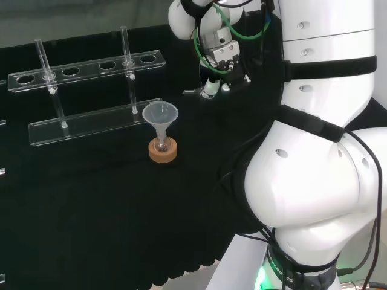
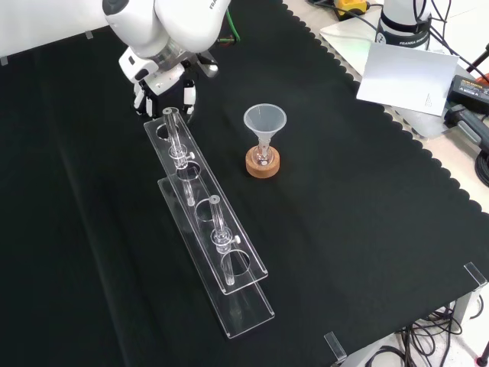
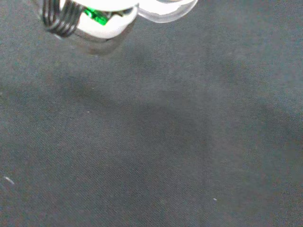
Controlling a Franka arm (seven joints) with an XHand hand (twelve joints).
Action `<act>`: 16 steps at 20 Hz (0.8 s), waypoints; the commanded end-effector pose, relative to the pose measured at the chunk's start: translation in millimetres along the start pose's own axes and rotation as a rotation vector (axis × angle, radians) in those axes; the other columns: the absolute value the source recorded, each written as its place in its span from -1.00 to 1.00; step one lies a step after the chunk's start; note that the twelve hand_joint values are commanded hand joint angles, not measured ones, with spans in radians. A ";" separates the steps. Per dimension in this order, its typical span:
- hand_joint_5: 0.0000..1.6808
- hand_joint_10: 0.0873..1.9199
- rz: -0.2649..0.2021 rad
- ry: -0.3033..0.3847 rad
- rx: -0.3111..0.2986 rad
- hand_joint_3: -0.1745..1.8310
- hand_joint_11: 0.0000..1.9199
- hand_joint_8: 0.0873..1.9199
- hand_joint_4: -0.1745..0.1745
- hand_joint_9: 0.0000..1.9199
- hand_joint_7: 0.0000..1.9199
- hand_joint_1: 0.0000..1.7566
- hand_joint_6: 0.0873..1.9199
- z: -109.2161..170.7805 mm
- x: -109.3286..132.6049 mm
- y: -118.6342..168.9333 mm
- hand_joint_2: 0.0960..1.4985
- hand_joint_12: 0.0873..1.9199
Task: Pick up the weighing funnel.
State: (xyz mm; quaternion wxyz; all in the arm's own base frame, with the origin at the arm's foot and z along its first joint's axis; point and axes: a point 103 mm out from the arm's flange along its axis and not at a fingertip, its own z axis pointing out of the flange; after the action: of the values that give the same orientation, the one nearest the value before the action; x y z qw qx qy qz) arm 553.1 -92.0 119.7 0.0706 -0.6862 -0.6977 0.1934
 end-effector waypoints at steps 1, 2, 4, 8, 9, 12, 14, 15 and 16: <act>0.56 -0.67 0.022 -0.043 0.011 -0.34 -0.11 -0.34 1.00 0.04 -0.40 0.28 -0.52 -10.9 -8.1 -17.9 -0.10 0.08; 0.56 -0.67 0.026 -0.050 0.010 -0.34 -0.11 -0.34 1.00 0.04 -0.40 0.28 -0.52 -13.5 -9.3 -21.5 -0.10 0.08; 0.56 -0.67 0.035 -0.059 0.003 -0.34 -0.11 -0.34 1.00 0.04 -0.40 0.28 -0.52 -18.9 -11.3 -28.5 -0.10 0.08; 0.57 -0.67 0.054 -0.061 -0.012 -0.34 -0.11 -0.34 1.00 0.05 -0.40 0.28 -0.52 -29.6 -15.6 -44.2 -0.10 0.08; 0.57 -0.67 0.059 -0.067 -0.013 -0.34 -0.11 -0.34 1.00 0.05 -0.40 0.28 -0.52 -32.1 -16.2 -48.2 -0.10 0.08; 0.57 -0.67 0.072 -0.080 -0.019 -0.34 -0.11 -0.34 1.00 0.05 -0.40 0.28 -0.52 -40.6 -14.1 -59.3 -0.10 0.08; 0.57 -0.67 0.081 -0.097 -0.017 -0.34 -0.10 -0.34 1.00 0.05 -0.40 0.28 -0.52 -45.9 -10.8 -66.0 -0.10 0.08; 0.57 -0.67 0.084 -0.100 -0.020 -0.34 -0.10 -0.34 1.00 0.05 -0.40 0.28 -0.52 -49.0 -10.1 -70.2 -0.10 0.07; 0.57 -0.67 0.088 -0.104 -0.024 -0.34 -0.10 -0.34 1.00 0.06 -0.40 0.28 -0.52 -52.2 -9.4 -74.0 -0.10 0.07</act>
State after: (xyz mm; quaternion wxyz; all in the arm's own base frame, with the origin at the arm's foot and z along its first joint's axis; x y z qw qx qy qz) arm 518.8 -97.5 180.2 0.0310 -0.7023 -0.6790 0.2116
